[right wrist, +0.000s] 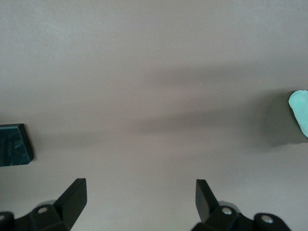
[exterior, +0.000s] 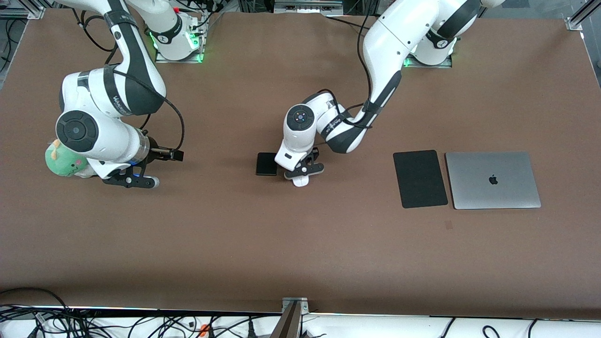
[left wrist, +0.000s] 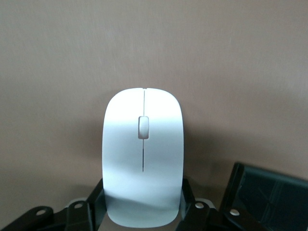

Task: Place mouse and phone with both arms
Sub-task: 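Carry the mouse toward the black pad while the right gripper reaches the phone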

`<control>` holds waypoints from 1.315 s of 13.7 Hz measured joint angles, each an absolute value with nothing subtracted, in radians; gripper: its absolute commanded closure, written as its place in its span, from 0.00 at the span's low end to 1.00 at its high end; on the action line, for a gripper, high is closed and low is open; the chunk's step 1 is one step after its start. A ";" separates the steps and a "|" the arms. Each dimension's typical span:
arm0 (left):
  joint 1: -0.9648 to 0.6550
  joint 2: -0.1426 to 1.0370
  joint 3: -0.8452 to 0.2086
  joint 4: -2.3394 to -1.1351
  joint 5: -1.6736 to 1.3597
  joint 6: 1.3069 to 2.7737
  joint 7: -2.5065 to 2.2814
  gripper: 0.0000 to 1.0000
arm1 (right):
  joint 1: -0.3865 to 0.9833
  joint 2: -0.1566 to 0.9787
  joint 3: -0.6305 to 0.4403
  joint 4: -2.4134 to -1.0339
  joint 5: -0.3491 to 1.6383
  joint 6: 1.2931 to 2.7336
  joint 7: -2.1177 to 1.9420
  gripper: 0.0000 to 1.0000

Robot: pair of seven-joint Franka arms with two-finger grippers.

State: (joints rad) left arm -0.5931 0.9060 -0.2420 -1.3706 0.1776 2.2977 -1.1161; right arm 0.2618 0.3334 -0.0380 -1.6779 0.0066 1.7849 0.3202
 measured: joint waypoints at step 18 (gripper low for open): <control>-0.185 0.483 -0.265 -1.977 0.179 2.404 -0.758 0.61 | 0.509 0.378 -0.030 -1.675 0.069 2.007 0.663 0.00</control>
State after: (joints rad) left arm -0.1851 0.4827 -0.2648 -1.9773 0.1794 2.4035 -0.7584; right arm 0.5091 0.3779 -0.0297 -1.6752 0.0688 2.0067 0.6627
